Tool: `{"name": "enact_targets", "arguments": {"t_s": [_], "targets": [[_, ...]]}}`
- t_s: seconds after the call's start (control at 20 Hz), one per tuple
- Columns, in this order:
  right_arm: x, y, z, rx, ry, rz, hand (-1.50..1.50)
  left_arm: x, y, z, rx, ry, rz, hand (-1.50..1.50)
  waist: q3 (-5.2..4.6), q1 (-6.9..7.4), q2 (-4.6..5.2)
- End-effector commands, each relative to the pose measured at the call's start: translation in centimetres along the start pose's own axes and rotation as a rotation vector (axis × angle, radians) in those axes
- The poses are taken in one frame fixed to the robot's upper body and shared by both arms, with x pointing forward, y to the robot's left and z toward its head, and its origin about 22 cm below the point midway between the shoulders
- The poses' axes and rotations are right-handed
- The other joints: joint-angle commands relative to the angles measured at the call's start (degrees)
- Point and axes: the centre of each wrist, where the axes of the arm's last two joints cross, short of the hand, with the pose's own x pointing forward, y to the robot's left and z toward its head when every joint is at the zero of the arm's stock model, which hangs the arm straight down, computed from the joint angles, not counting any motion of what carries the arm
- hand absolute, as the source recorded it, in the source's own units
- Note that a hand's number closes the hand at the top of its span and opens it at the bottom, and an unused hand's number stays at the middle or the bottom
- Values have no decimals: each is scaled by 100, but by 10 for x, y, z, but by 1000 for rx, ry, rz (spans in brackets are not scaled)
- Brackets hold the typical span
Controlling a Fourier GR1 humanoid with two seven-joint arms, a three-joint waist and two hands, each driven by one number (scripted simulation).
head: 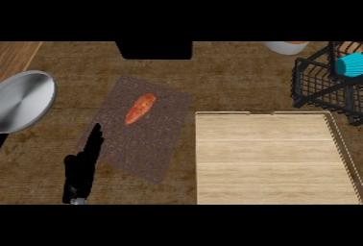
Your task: Pick the cupcake from the tray and place it in the tiered basket
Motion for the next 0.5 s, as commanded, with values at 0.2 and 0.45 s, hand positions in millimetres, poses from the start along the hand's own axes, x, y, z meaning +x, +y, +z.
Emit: {"name": "enact_targets", "arguments": {"t_s": [0.2, 0.45], "targets": [[0, -86, 35, 22, 17, 10, -150, -1, -1, 2, 38, -11, 14, 0, 40, -183, -18], [2, -109, 48, 85, -8, -3, -150, -15, 9, 7, 40, 30, 1, 0, 50, -262, -33]]}}
